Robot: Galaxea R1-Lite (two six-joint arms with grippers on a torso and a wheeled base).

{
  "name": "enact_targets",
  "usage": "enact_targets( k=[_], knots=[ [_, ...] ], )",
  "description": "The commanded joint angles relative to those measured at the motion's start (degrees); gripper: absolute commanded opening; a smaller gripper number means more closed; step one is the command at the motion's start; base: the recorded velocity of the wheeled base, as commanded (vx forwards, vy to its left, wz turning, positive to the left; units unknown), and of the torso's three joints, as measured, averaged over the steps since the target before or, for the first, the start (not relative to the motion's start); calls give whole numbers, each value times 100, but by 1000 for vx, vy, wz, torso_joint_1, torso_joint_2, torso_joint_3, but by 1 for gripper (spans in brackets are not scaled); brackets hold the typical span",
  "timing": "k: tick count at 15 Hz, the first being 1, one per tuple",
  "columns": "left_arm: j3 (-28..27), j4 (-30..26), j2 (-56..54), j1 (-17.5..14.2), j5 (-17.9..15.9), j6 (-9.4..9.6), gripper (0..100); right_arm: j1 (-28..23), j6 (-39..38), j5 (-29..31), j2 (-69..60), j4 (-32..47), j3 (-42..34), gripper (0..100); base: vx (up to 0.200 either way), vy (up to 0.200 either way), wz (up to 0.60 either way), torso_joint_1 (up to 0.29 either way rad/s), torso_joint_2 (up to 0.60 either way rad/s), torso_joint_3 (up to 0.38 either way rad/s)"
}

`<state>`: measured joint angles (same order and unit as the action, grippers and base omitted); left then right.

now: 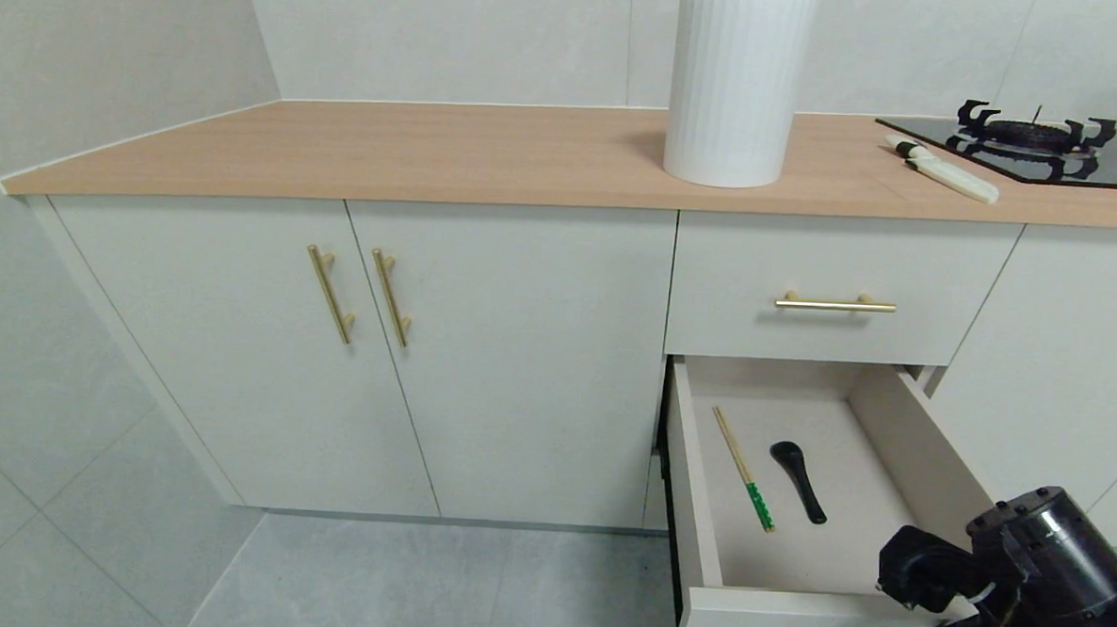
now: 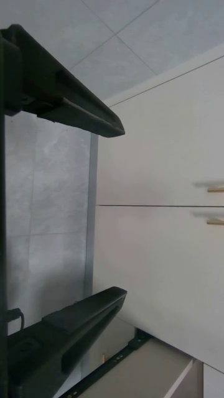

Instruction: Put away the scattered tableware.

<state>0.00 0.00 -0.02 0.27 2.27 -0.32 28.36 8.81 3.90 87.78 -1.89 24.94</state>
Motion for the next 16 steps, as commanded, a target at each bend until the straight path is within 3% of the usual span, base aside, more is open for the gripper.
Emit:
enact_targets(
  k=[1, 9, 16],
  knots=[
    [0, 0, 2, 0, 2, -3, 100, -111, -161, 93, 459, -303, 72, 100, 0, 0, 0, 0, 0, 0],
    [0, 0, 2, 0, 2, -3, 100, -401, -1312, 937, 1839, -2000, 503, 100, 0, 0, 0, 0, 0, 0],
    [0, 0, 2, 0, 2, -3, 100, -586, -1857, 1280, 2463, -2975, 837, 100, 0, 0, 0, 0, 0, 0]
  ],
)
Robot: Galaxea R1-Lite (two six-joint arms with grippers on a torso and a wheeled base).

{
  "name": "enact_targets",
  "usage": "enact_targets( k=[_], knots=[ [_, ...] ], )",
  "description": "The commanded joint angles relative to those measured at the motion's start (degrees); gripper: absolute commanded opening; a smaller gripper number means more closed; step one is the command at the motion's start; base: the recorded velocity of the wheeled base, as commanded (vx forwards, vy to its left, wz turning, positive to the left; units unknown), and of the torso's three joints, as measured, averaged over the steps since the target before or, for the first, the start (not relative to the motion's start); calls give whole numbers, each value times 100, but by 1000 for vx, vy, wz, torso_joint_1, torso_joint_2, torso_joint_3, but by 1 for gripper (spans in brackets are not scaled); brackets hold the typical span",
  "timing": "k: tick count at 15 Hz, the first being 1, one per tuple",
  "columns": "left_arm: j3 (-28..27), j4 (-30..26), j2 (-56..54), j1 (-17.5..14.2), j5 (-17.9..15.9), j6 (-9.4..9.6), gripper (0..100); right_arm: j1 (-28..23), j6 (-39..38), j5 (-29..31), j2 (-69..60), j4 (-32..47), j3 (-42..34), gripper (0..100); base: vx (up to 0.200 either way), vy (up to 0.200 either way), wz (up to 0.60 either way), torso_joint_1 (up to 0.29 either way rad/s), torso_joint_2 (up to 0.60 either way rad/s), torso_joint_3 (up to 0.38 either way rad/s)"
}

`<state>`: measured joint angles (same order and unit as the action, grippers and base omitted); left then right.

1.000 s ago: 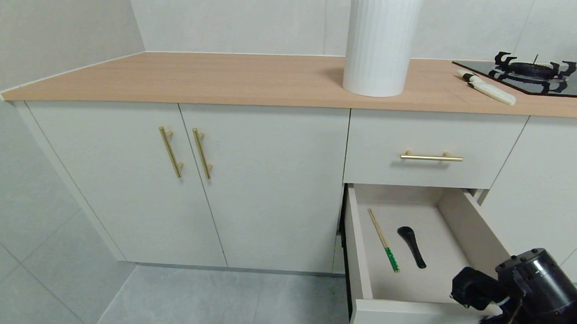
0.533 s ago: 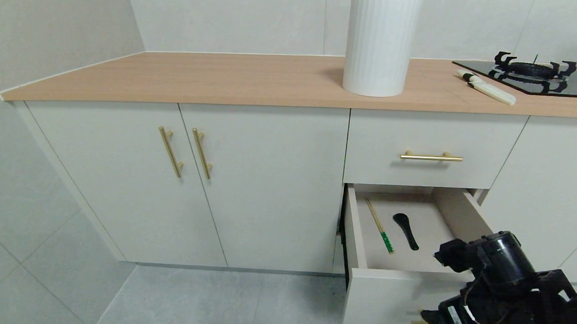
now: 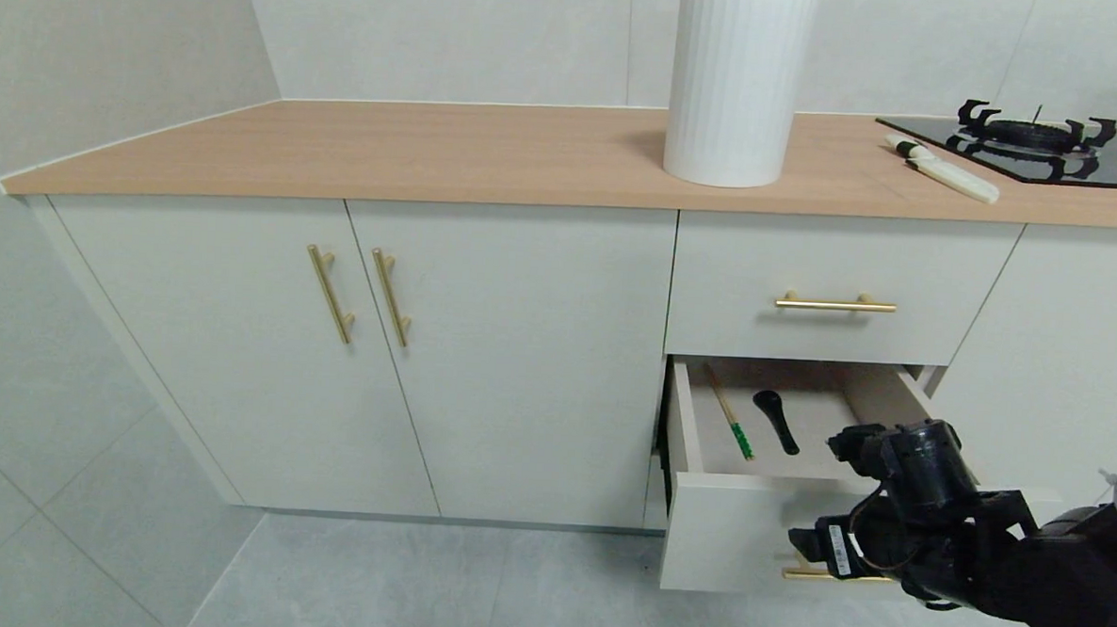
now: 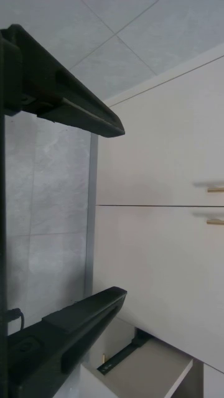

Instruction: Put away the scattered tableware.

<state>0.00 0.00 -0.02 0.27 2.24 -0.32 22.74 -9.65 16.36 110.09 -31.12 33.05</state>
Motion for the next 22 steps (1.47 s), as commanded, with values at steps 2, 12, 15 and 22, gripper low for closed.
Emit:
enact_targets(
  k=[2, 12, 15, 22],
  knots=[
    [0, 0, 2, 0, 4, -3, 100, -85, -19, 69, 460, -562, 26, 100, 0, 0, 0, 0, 0, 0],
    [0, 0, 2, 0, 4, -3, 100, -445, -28, 157, 1418, -2504, 325, 100, 0, 0, 0, 0, 0, 0],
    [0, 0, 2, 0, 4, -3, 100, -489, -80, 324, 1585, -2653, 650, 100, 0, 0, 0, 0, 0, 0],
    [0, 0, 2, 0, 4, -3, 100, -753, -63, 860, 2596, -4060, 1318, 100, 0, 0, 0, 0, 0, 0]
  ],
)
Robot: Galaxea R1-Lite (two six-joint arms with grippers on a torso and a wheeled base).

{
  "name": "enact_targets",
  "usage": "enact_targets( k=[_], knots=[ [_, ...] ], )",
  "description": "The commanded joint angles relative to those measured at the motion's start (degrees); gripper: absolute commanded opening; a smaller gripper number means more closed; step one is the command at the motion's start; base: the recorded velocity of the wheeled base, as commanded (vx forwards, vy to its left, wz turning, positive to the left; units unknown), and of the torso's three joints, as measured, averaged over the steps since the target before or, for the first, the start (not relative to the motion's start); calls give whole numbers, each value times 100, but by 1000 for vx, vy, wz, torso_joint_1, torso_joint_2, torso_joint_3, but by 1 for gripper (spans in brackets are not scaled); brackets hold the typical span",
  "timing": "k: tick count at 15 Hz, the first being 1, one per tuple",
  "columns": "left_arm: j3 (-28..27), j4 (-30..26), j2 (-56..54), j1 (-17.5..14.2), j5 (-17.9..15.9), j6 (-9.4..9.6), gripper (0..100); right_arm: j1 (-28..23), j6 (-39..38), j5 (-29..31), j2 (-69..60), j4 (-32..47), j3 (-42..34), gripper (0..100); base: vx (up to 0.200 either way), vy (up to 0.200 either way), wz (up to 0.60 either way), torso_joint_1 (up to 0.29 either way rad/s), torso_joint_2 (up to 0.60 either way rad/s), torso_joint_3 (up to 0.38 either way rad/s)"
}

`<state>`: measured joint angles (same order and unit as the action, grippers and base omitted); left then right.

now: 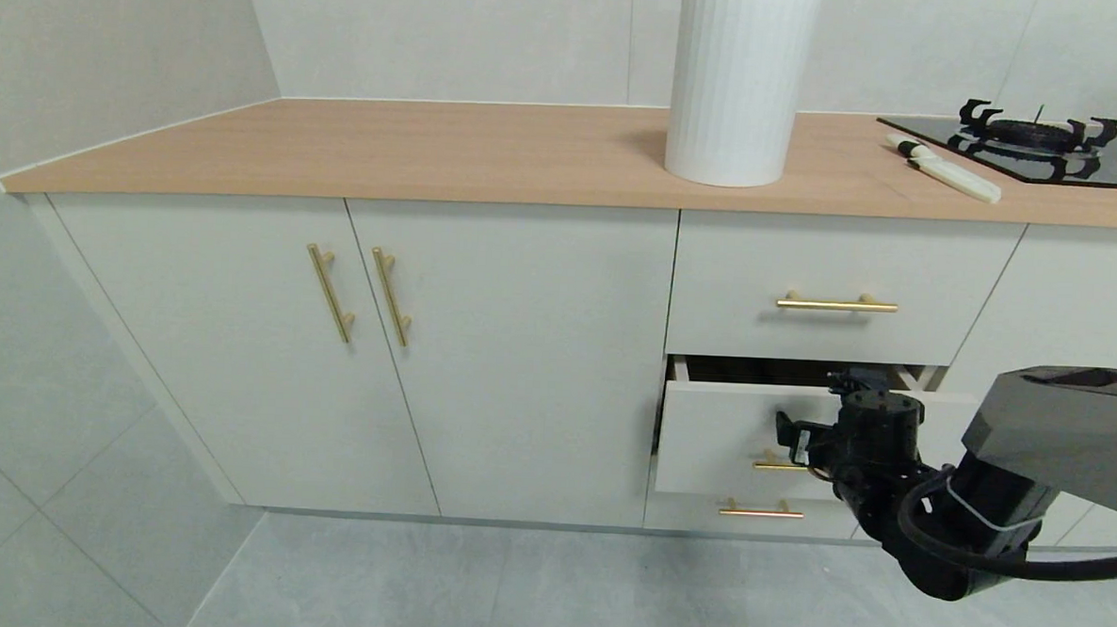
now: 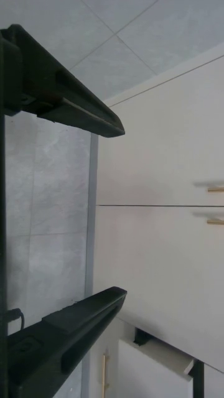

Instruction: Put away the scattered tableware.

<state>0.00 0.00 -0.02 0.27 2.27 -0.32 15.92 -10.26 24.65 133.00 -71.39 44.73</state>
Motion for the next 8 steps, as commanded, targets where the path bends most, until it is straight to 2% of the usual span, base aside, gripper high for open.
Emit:
enact_targets(
  k=[1, 8],
  knots=[
    [0, 9, 2, 0, 2, -3, 100, -116, -2, 40, 358, -77, 247, 100, 0, 0, 0, 0, 0, 0],
    [0, 0, 2, 0, 2, -3, 100, -353, -2, 233, 807, -385, 836, 100, 0, 0, 0, 0, 0, 0]
  ],
)
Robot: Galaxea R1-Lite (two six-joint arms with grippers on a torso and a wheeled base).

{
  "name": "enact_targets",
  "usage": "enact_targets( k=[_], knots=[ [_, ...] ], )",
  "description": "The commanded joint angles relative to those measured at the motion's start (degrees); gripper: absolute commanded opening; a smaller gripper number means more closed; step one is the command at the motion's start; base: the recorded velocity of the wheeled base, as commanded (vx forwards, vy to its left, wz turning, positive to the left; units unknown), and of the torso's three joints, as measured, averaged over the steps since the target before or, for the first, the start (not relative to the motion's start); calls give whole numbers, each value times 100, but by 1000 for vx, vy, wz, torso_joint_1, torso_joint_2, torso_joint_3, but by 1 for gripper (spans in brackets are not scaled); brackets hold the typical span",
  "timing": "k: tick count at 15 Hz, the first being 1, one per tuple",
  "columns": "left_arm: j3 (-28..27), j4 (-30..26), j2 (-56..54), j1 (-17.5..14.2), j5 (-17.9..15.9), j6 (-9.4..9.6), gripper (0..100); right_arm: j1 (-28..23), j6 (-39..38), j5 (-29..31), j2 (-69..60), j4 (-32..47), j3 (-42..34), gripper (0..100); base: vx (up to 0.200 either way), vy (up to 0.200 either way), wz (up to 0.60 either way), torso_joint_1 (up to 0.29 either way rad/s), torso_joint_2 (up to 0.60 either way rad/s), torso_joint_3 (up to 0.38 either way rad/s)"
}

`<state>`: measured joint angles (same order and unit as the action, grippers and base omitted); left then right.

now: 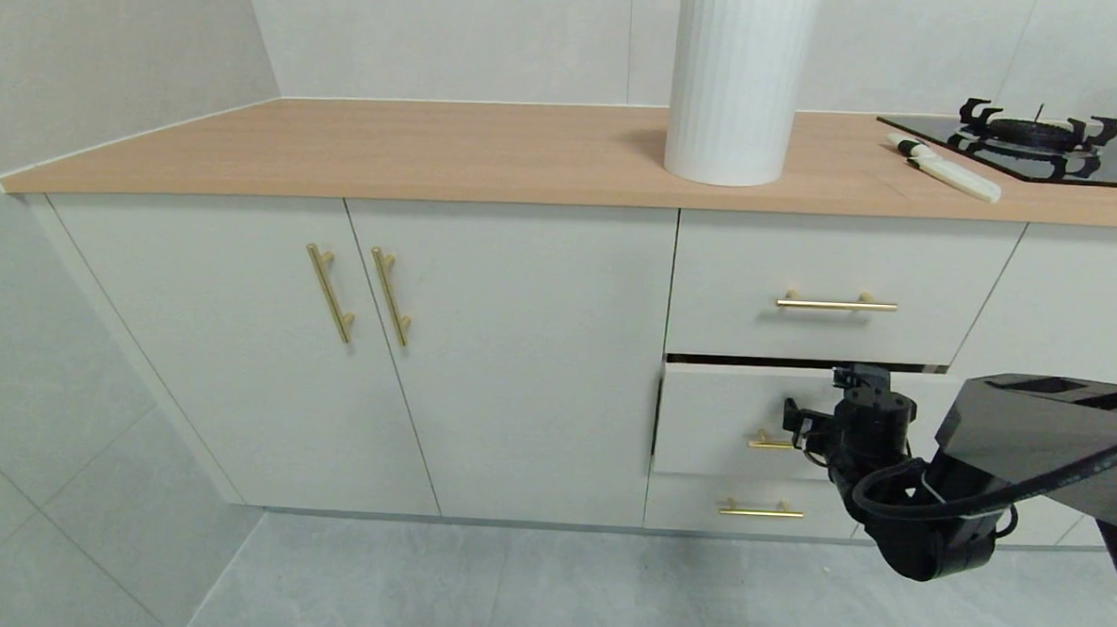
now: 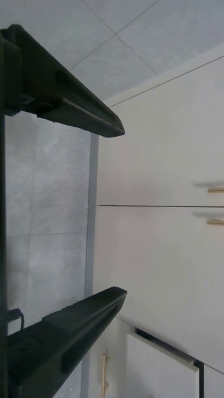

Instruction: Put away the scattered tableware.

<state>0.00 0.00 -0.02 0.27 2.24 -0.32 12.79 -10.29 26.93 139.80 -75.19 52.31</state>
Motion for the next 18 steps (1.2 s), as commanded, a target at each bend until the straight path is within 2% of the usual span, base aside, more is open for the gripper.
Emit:
enact_targets(
  k=[1, 5, 13, 17, 18],
  knots=[
    [0, 0, 2, 0, 4, -3, 100, -75, 1, 84, 232, -13, 271, 100, 0, 0, 0, 0, 0, 0],
    [0, 9, 2, 0, 4, -3, 100, -154, -96, 401, 460, -22, 790, 100, 0, 0, 0, 0, 0, 0],
    [0, 0, 2, 0, 4, -3, 100, -268, -105, 603, 645, -22, 1159, 100, 0, 0, 0, 0, 0, 0],
    [0, 0, 2, 0, 4, -3, 100, -215, -131, 577, 161, -22, 587, 100, 0, 0, 0, 0, 0, 0],
    [0, 0, 2, 0, 4, -3, 100, -180, -131, 524, -85, -22, 245, 100, 0, 0, 0, 0, 0, 0]
  ],
)
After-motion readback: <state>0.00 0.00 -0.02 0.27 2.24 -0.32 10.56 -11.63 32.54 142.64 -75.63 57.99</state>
